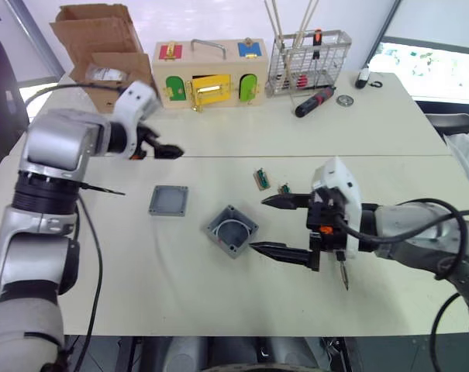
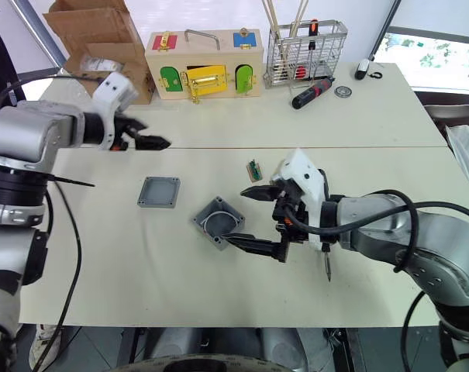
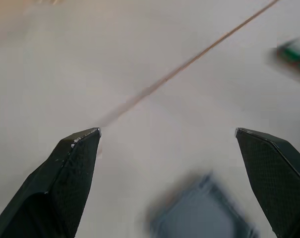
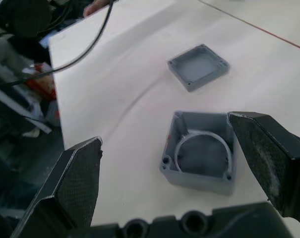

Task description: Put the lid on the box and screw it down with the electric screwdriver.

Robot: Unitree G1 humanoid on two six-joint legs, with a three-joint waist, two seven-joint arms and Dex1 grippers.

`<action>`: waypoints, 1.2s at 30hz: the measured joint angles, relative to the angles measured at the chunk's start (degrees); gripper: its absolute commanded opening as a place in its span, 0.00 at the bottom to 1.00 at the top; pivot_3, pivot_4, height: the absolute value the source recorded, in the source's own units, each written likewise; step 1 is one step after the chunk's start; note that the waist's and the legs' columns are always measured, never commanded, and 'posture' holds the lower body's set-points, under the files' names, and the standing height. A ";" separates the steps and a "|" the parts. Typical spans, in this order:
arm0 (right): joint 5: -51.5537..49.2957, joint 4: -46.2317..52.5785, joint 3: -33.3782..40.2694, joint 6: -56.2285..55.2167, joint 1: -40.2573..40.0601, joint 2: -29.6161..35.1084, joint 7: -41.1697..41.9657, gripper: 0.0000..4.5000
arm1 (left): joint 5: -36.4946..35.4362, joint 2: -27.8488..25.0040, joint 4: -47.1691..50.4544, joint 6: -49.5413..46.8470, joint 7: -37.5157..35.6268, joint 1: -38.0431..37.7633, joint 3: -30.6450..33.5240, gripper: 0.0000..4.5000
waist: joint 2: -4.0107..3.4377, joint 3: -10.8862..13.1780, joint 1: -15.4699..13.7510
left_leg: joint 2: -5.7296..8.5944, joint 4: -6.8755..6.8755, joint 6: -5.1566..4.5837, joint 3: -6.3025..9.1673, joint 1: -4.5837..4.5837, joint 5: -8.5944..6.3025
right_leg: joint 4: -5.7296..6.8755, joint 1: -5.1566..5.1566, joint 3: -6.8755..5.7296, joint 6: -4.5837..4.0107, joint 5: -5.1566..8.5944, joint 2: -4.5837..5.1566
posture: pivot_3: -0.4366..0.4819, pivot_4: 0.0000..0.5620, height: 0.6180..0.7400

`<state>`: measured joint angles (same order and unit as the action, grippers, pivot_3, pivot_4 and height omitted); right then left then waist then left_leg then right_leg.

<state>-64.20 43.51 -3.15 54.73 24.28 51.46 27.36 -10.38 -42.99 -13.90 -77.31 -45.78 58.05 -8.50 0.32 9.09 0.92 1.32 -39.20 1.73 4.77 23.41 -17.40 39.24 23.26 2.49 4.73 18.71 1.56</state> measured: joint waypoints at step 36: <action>3.19 2.50 -2.57 2.37 -3.93 -10.79 -10.67 1.00 | -3.84 5.95 -7.37 -7.45 12.23 -2.15 -5.16 0.02 | -0.06 -0.12 -0.27 | 0.04 0.05 0.31 -0.02 -0.05 0.17 | 0.19 0.05 0.08 -0.01 0.00 0.14 | 0.48 0.27 1.00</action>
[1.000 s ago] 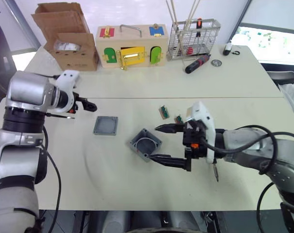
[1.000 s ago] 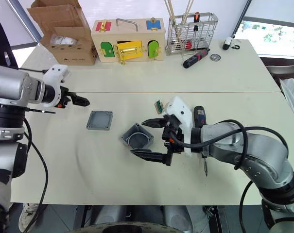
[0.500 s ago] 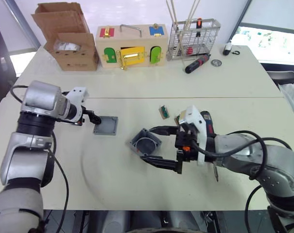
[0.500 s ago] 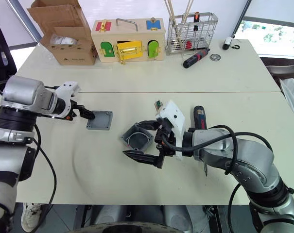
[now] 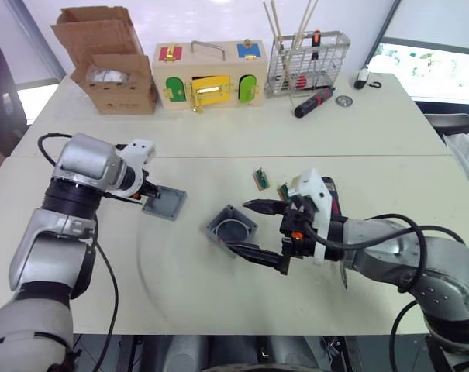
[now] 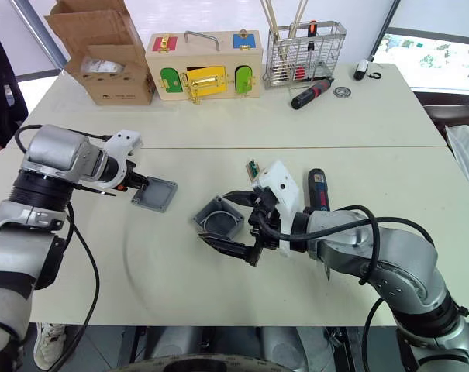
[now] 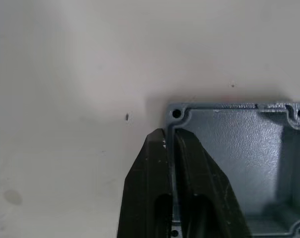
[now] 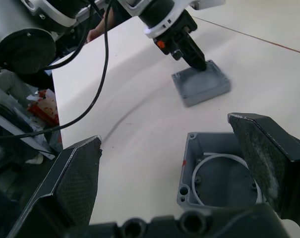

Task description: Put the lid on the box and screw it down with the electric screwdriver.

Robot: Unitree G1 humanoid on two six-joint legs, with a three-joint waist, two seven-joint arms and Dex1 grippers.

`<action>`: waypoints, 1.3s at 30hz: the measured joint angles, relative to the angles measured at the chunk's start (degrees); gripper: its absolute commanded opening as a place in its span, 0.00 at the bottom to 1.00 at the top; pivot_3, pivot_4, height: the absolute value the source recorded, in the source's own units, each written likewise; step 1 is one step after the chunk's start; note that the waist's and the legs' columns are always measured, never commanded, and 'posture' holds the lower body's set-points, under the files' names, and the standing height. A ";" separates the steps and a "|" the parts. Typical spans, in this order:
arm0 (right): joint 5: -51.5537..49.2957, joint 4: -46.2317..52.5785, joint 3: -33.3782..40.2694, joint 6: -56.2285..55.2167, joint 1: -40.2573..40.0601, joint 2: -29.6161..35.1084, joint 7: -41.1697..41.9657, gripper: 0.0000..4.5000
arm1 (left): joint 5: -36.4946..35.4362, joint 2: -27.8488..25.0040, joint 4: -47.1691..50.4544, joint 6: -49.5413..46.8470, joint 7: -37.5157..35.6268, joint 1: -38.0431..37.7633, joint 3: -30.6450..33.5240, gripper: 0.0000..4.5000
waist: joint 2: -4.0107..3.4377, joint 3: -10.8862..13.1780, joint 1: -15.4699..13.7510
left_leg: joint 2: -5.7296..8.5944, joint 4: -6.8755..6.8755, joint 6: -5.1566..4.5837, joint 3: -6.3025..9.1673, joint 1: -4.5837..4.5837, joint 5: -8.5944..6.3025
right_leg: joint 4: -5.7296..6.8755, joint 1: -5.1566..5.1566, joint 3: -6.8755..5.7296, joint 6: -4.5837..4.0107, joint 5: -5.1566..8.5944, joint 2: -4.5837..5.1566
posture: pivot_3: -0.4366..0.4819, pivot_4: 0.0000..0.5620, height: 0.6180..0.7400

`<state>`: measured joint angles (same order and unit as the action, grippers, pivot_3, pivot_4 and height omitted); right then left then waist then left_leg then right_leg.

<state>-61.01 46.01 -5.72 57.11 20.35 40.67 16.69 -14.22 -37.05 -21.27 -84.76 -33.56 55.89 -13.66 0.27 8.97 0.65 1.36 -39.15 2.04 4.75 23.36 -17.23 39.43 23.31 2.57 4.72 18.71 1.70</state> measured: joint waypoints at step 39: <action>-7.14 -27.11 13.13 0.55 20.04 -18.83 -26.80 1.00 | -11.78 21.08 16.42 43.82 -1.17 -2.13 19.08 0.02 | 0.08 0.04 0.50 | 0.01 0.19 0.53 -0.11 0.15 0.30 | -0.07 0.20 0.03 0.00 -0.01 0.03 | 0.48 0.27 1.00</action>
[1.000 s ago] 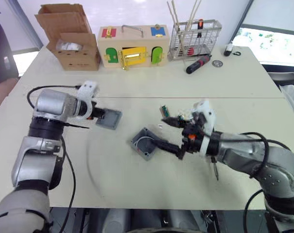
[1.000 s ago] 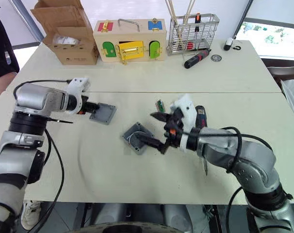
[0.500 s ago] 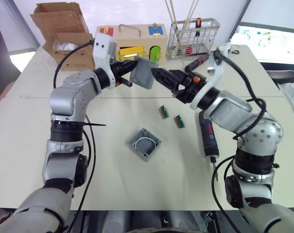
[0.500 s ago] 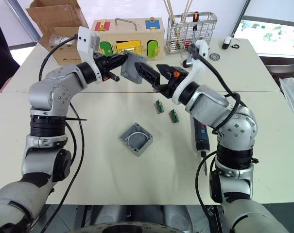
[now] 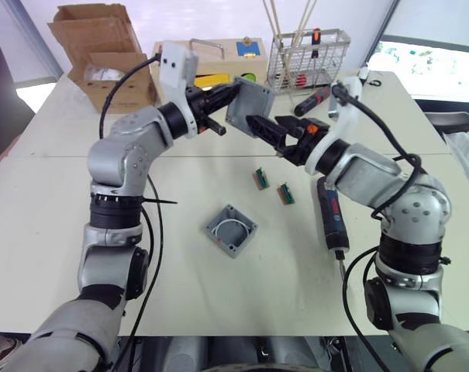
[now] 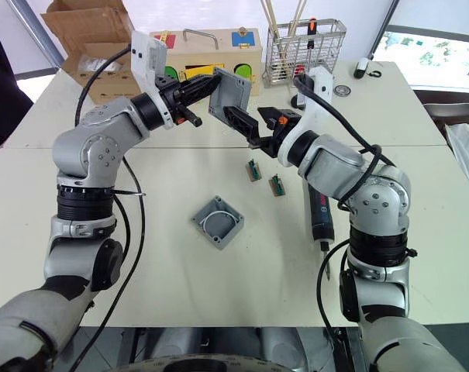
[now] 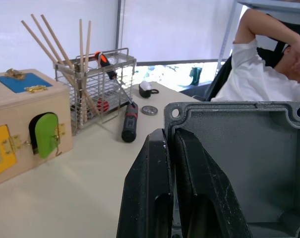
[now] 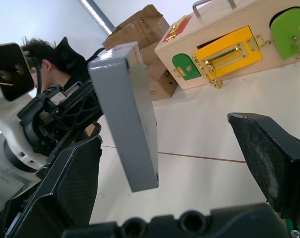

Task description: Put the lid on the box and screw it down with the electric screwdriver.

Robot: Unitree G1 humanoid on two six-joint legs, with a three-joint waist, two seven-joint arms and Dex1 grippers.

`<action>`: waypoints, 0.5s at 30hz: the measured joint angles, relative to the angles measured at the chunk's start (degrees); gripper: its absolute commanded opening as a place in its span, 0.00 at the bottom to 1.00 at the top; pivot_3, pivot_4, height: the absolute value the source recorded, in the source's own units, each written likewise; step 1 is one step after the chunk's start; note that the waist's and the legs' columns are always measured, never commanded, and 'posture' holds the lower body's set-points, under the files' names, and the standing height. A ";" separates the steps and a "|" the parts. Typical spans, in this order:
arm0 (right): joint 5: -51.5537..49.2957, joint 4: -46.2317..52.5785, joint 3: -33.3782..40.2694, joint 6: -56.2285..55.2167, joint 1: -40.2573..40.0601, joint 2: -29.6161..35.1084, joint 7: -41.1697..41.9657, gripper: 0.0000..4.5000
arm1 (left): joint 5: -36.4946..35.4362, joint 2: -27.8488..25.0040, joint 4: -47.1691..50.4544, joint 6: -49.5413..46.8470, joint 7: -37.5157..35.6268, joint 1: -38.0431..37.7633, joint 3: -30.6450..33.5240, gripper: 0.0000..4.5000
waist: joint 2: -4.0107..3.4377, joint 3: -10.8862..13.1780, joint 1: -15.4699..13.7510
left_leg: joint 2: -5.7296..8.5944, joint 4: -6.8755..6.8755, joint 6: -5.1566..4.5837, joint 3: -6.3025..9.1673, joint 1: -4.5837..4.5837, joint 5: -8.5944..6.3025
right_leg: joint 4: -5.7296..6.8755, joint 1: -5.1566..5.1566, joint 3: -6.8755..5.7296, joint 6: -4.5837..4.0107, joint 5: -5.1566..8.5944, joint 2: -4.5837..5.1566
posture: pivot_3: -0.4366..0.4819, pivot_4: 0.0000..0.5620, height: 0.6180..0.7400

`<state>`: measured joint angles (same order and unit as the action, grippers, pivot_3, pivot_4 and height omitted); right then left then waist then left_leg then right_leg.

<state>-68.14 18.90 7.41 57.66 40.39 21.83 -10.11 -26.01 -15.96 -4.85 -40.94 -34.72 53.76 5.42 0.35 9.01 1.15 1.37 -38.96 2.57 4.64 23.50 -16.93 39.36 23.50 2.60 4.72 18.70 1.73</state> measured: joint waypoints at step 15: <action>1.21 0.49 -0.04 0.08 0.85 -0.59 3.12 0.03 | -0.23 -0.51 0.54 -0.20 0.45 -0.29 -0.06 0.00 | 0.00 0.00 -0.03 | 0.00 0.01 0.00 0.00 0.00 0.00 | -0.01 0.01 0.01 0.00 0.00 0.00 | 0.48 0.27 1.00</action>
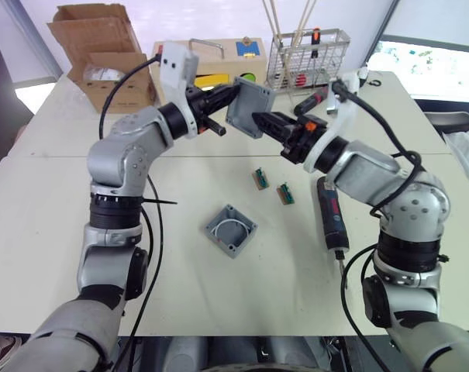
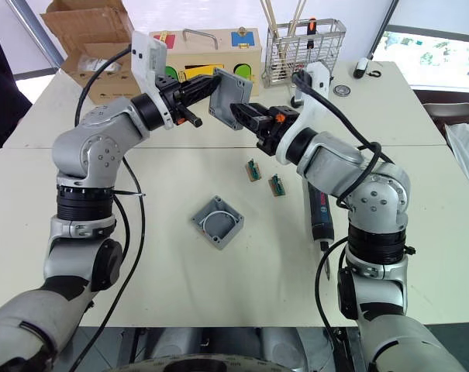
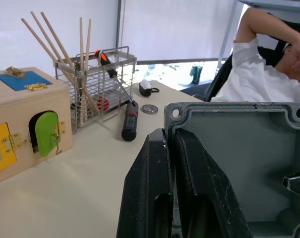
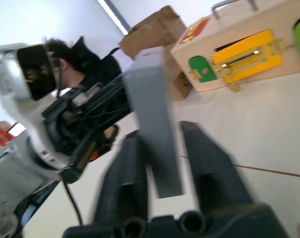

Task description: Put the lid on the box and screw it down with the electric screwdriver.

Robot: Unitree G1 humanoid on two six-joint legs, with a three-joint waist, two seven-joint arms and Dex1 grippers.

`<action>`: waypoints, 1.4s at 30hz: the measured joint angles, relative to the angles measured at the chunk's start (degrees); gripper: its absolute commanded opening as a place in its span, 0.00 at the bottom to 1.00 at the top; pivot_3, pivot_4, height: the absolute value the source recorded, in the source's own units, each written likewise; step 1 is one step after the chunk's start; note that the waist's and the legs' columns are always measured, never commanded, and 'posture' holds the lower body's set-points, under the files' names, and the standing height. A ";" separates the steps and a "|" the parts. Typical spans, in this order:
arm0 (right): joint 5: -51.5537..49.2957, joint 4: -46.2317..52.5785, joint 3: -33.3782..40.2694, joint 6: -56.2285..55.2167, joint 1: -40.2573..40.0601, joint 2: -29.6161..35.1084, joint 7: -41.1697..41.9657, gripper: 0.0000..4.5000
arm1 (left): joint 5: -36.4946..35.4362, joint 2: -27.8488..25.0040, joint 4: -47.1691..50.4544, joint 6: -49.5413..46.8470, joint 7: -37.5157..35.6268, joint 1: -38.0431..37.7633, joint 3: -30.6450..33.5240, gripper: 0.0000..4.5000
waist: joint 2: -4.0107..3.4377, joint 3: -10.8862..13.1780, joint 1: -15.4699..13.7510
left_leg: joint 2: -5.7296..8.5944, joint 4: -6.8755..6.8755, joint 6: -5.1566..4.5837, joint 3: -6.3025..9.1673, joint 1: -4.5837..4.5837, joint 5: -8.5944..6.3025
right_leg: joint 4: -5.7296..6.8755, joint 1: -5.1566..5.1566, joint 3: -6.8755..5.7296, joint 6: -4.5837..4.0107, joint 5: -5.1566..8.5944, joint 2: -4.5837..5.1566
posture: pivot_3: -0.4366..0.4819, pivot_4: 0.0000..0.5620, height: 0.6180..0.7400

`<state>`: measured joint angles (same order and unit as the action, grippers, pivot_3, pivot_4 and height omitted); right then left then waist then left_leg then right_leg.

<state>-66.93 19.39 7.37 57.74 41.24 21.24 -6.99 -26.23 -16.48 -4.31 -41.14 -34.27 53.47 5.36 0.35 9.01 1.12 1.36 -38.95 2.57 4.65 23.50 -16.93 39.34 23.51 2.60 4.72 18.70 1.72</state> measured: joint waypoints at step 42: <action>104.35 10.85 -35.34 -64.62 -32.29 21.28 25.85 0.03 | -14.71 -26.03 9.48 -12.89 -30.91 -15.88 -6.92 0.97 | 0.00 0.01 -0.44 | 0.04 -0.11 -0.01 0.03 -0.09 -0.01 | -0.03 -0.15 0.03 0.02 0.01 -0.07 | 0.48 0.27 1.00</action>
<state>37.42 30.25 -27.97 -6.88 8.95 42.52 18.87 -40.95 -42.50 5.18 -54.03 -65.18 37.60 -1.55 0.35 9.02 0.68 1.41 -39.06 2.56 4.68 23.41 -16.94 39.32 23.36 2.64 4.74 18.71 1.65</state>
